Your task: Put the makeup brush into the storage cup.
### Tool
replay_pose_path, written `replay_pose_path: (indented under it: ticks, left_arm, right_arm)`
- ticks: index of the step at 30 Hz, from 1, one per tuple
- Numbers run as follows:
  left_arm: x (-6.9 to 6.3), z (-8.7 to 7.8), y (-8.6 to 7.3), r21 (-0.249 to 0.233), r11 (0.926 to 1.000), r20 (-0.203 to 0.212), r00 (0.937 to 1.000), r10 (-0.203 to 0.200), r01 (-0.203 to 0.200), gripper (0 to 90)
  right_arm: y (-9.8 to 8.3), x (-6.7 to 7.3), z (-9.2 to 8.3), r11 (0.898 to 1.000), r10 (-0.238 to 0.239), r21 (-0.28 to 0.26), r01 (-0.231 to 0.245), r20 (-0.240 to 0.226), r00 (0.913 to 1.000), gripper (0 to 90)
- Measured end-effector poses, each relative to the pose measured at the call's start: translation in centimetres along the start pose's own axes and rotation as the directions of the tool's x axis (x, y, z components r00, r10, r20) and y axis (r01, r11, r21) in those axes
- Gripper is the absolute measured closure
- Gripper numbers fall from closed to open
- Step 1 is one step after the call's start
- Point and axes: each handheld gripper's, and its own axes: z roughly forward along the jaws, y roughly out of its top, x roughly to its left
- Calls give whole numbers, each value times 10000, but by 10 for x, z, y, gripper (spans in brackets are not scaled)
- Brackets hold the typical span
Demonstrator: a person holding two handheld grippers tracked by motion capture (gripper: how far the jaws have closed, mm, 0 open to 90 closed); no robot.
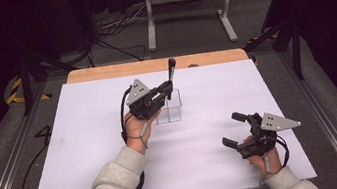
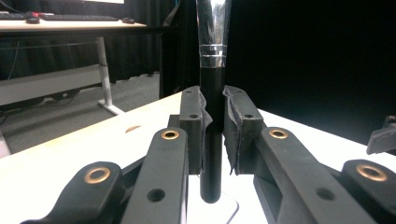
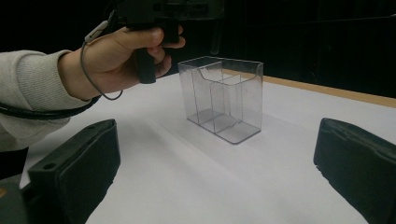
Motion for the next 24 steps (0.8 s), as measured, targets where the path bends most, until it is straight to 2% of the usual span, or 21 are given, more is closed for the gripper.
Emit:
replay_pose_path:
  ticks: [3,7,11,15,24]
  left_arm:
    - [0,2,-3,6,10000,1,10000,-23,23,785]
    - [1,5,-9,48,9996,64,9996,-270,270,785]
    - [0,9,-14,114,9997,63,9997,-223,222,785]
    - [-1,11,-16,117,9992,92,9992,-386,385,785]
    - [-2,14,-23,279,9988,-118,9991,-404,407,785]
  right_arm:
    - [0,0,0,10000,-19,-4,19,0,10000,8]
    - [0,0,0,10000,-21,-14,21,-25,10000,8]
    - [0,0,0,10000,-4,-14,4,-38,10000,8]
    - [0,0,0,10000,4,-18,-4,-53,10000,8]
    - [0,0,0,10000,-1,-23,0,-75,10000,9]
